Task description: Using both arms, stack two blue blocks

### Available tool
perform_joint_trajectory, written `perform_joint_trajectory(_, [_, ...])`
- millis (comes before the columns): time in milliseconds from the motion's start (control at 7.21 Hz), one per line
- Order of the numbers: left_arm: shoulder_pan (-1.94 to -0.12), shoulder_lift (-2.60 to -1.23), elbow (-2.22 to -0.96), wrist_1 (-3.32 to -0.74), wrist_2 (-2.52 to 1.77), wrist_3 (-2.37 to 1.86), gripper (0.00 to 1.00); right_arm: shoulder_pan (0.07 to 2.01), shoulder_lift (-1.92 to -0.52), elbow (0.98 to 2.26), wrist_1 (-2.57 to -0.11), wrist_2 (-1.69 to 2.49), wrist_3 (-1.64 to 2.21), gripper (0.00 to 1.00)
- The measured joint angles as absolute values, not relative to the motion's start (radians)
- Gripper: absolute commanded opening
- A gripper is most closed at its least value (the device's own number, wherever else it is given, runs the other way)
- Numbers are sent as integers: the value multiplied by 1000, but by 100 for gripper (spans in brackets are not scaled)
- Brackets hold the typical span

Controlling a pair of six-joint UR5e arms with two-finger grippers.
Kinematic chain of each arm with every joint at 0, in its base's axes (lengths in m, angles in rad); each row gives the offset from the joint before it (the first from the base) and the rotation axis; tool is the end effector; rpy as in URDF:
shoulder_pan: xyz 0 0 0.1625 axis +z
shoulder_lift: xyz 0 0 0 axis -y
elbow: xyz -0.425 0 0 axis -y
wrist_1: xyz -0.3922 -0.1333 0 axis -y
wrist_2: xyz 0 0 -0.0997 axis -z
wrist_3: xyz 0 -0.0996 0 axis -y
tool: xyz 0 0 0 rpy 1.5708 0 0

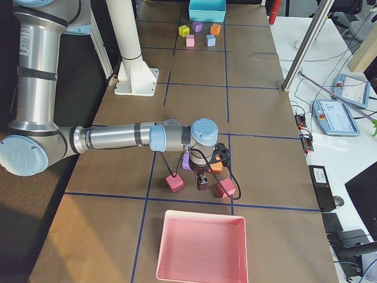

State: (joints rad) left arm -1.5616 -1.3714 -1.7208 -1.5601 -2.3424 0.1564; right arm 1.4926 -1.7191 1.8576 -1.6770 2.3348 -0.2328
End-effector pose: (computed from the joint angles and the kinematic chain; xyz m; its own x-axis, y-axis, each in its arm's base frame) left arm -0.0601 -0.4033 0.6757 0.7070 0.1206 -0.6969 -0.1208 0.9915 0.0491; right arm 0.0308 -0.4313 0.5974 0.6807 -0.3064 0.6654 0.2416 0.9514 0.1909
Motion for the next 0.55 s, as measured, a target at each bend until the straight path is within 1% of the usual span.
perform_joint_trajectory(277, [-1562,-1370,-1735,-1559,-2342,156,100,1486,-1713,1871,-1676,2336,-202,100])
perform_joint_trajectory(416, [-1562,-1368,-1744,-1556,-2342,155,100,1459,-1699,1885,-1664,2336,-120,100])
perform_joint_trajectory(554, [-1562,-1366,-1747,-1554,-2342,155,100,1398,-1683,1898,-1604,2334,27,100])
